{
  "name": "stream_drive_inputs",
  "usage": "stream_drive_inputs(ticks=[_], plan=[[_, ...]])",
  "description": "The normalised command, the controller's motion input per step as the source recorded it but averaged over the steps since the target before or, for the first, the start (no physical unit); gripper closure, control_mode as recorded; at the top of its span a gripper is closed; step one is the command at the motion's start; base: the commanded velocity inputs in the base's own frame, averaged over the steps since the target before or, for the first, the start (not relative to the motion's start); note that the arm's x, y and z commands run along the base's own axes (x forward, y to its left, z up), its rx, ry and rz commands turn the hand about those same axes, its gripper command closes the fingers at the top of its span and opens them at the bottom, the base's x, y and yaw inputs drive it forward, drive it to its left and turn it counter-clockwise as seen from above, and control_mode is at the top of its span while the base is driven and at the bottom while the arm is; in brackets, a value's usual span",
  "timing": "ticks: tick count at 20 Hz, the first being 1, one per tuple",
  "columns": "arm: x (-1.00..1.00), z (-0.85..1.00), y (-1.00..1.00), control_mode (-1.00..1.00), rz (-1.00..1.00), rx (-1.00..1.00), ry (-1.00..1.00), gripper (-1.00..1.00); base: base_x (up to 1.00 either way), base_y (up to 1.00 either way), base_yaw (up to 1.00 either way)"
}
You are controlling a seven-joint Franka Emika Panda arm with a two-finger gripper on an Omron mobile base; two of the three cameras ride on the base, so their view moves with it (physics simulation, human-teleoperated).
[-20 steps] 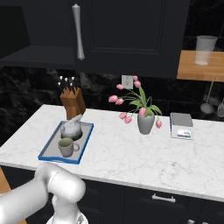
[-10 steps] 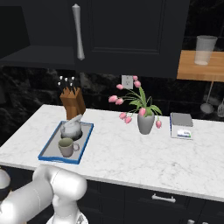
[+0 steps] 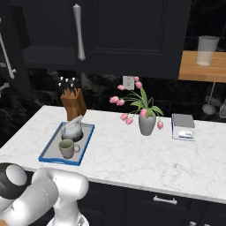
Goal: Pick the kettle from the counter and place it on the tray. Then pick the mug from the cabinet and place it on the tray. Then close the cabinet doors.
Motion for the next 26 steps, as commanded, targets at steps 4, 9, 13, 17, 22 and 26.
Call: stream_drive_inputs(ticks=[4, 9, 13, 17, 22, 26], plan=[[0.43, 0.05, -0.72, -1.00, 0.11, 0.05, 0.08, -1.00, 0.00, 0.00, 0.00], [0.53, 0.01, -0.68, -1.00, 0.13, 0.06, 0.07, -1.00, 0.00, 0.00, 0.00], [0.56, 0.00, -0.66, -1.00, 0.14, 0.05, 0.01, -1.00, 0.00, 0.00, 0.00], [0.61, 0.00, -0.61, -1.00, 0.15, 0.06, 0.00, -1.00, 0.00, 0.00, 0.00], [0.67, 0.00, -0.55, -1.00, 0.15, 0.06, 0.00, -1.00, 0.00, 0.00, 0.00], [0.71, 0.00, -0.47, -1.00, 0.13, 0.06, 0.00, -1.00, 0.00, 0.00, 0.00]])
